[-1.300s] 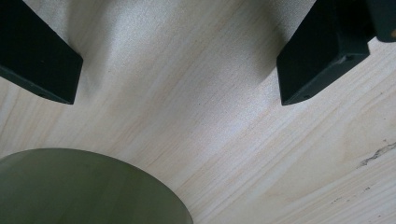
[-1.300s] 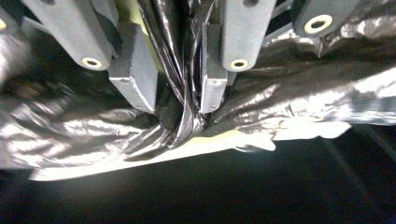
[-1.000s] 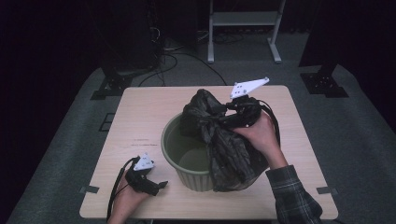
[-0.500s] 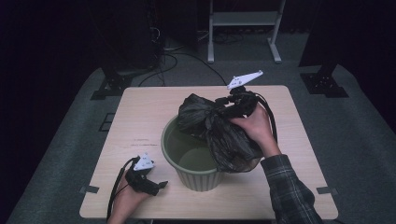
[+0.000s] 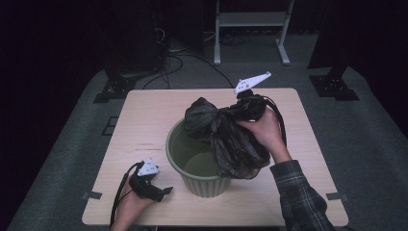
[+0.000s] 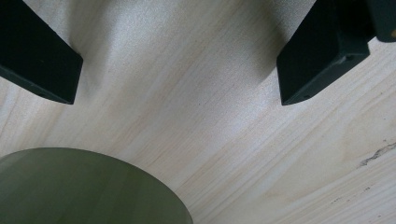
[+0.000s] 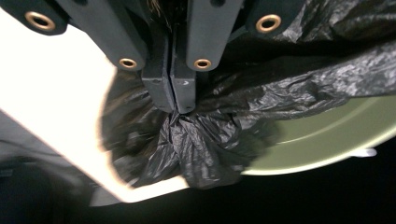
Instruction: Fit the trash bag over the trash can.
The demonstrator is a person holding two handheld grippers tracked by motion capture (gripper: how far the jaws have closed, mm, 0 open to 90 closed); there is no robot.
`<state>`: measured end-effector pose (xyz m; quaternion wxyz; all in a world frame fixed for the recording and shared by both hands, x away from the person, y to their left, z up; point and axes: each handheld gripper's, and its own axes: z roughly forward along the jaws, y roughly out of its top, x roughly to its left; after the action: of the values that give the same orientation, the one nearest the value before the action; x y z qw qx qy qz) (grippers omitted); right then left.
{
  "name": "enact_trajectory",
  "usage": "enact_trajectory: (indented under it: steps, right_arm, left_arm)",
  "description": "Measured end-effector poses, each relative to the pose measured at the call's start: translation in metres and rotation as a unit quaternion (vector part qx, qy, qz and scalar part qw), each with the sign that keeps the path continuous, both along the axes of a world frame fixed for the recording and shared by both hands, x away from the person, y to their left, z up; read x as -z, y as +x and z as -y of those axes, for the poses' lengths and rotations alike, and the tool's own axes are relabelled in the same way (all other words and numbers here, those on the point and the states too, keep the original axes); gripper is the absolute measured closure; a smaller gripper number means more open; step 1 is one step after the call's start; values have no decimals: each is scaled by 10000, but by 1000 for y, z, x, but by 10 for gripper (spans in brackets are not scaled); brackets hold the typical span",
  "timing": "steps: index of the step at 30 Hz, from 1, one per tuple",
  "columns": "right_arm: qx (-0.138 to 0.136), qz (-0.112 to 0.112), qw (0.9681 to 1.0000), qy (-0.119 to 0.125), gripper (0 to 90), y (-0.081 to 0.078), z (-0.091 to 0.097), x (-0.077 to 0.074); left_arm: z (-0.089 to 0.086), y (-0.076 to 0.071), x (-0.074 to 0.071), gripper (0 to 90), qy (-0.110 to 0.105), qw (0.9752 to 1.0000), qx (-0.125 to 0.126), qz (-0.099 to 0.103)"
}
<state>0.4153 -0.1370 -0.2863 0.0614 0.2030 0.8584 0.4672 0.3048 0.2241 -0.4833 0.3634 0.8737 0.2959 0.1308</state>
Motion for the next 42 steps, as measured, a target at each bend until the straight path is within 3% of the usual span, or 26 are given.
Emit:
enact_trajectory:
  steps: [3,7,8,9,10,11,15,17,18,21,23,25,26,31,42]
  right_arm:
    - [-401,-212,9990,-57,884,-7,-7,0]
    - [-941,-390,9945,-253,886,-19,-23,2]
    - [-941,-390,9945,-253,886,-19,-23,2]
    - [-1207,-521,9908,-330,887,-25,-30,2]
    - [-1207,-521,9908,-330,887,-25,-30,2]
    - [-1459,-649,9864,-393,886,-29,-35,3]
    - [-1924,-907,9762,-413,884,-37,-39,6]
    - [-2045,-953,9733,-425,871,-40,-39,6]
    - [-2043,-914,9736,-443,797,-41,-38,6]
    - [-1826,-715,9801,-316,584,-40,-31,3]
    - [-1601,-517,9854,-259,507,-40,-25,0]
    - [-1521,-454,9871,-205,468,-40,-22,-2]
    - [-1294,-276,9911,-118,416,-41,-15,-4]
    - [-1023,-13,9947,138,403,-46,6,-11]
    - [-563,260,9968,500,408,-71,64,-12]
  left_arm:
    - [0,0,0,0,-5,10000,-3,-7]
    - [0,0,0,0,-6,10000,-3,-7]
    - [0,0,0,0,-6,10000,-3,-7]
    - [0,0,0,0,-5,10000,-2,-6]
    - [0,0,0,0,-5,10000,-2,-6]
    - [0,0,0,0,-5,10000,-3,-6]
    - [0,0,0,0,-5,10000,-2,-6]
    - [0,0,0,0,-7,10000,-6,-5]
    - [0,0,0,0,-7,10000,-6,-4]
    - [0,0,0,0,-4,10000,-2,-6]
    - [0,0,0,0,-4,10000,-2,-6]
    - [0,0,0,0,-5,10000,-4,-6]
    - [0,0,0,0,-6,10000,-5,-6]
    - [0,0,0,0,-6,10000,-7,-5]
    - [0,0,0,0,-4,10000,-23,-7]
